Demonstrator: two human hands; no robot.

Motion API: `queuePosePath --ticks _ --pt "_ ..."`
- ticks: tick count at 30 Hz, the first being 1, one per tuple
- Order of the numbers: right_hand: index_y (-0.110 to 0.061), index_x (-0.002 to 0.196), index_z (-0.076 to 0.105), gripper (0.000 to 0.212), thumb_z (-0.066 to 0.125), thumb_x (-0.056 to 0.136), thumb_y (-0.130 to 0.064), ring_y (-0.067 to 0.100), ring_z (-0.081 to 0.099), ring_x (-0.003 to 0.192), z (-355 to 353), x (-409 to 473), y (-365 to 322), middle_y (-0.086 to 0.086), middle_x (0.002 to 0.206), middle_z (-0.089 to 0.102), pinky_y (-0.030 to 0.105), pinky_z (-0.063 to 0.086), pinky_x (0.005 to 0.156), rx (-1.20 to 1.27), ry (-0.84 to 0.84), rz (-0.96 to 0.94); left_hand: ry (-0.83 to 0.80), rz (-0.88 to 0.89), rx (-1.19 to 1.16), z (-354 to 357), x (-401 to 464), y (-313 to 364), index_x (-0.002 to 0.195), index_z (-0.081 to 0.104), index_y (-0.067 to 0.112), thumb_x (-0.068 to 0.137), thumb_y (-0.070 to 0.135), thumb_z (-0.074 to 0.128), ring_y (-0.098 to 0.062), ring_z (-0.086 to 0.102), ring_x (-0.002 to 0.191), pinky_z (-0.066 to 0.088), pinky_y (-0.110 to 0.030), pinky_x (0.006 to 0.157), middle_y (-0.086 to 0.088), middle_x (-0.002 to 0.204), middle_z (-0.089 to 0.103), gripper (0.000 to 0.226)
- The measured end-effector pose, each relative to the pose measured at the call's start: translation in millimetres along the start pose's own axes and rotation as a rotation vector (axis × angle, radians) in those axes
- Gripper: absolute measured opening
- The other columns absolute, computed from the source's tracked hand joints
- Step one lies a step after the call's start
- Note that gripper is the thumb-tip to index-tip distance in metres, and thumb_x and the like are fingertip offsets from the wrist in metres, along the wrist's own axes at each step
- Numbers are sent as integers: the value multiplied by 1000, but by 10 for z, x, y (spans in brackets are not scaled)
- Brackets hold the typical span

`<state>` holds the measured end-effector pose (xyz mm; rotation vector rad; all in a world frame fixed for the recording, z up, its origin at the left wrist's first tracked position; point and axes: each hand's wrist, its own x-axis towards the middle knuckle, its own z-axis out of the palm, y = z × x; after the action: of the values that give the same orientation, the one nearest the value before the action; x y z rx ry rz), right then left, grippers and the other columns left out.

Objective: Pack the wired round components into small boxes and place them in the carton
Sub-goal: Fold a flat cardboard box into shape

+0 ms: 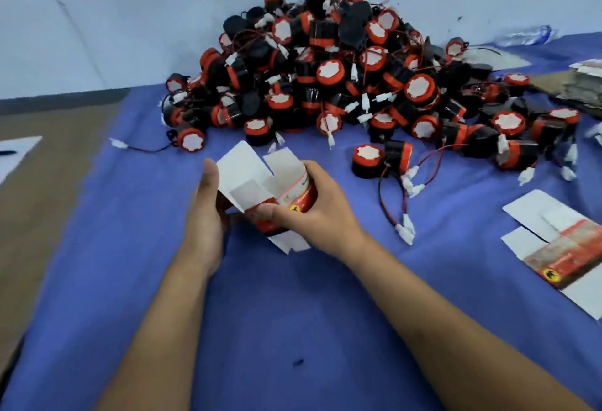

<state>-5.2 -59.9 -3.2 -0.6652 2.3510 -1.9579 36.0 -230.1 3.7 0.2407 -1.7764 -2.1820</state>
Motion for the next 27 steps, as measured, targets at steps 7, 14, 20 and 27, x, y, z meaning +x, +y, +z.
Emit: queuePosePath --ticks 7,14,20,27 --pt "-14 111 73 53 74 79 -56 31 73 104 -159 104 6 13 112 76 51 56 99 509 -61 308 -372 154 281 -74 92 -9 158 27 52 60 76 85 -4 36 150 54 -33 103 23 165 31 116" --pt "-17 92 81 56 78 66 -66 23 76 84 -228 155 -22 12 99 79 32 61 71 390 -294 466 -422 388 562 138 8 -17 161 -19 44 50 47 103 1 21 155 43 -48 119 23 171 -9 164" --pt "-23 95 83 52 75 70 -67 22 75 90 -244 167 -41 8 103 79 39 57 85 384 -375 480 -327 496 651 205 -41 23 161 -6 50 52 47 100 -13 41 149 46 -46 114 9 162 34 152" --pt "-16 117 71 58 65 83 -64 14 74 84 -240 94 -98 3 99 78 24 57 64 424 -312 388 -331 517 659 266 -45 -94 160 -4 53 58 0 97 14 56 119 47 -2 81 41 149 37 153"
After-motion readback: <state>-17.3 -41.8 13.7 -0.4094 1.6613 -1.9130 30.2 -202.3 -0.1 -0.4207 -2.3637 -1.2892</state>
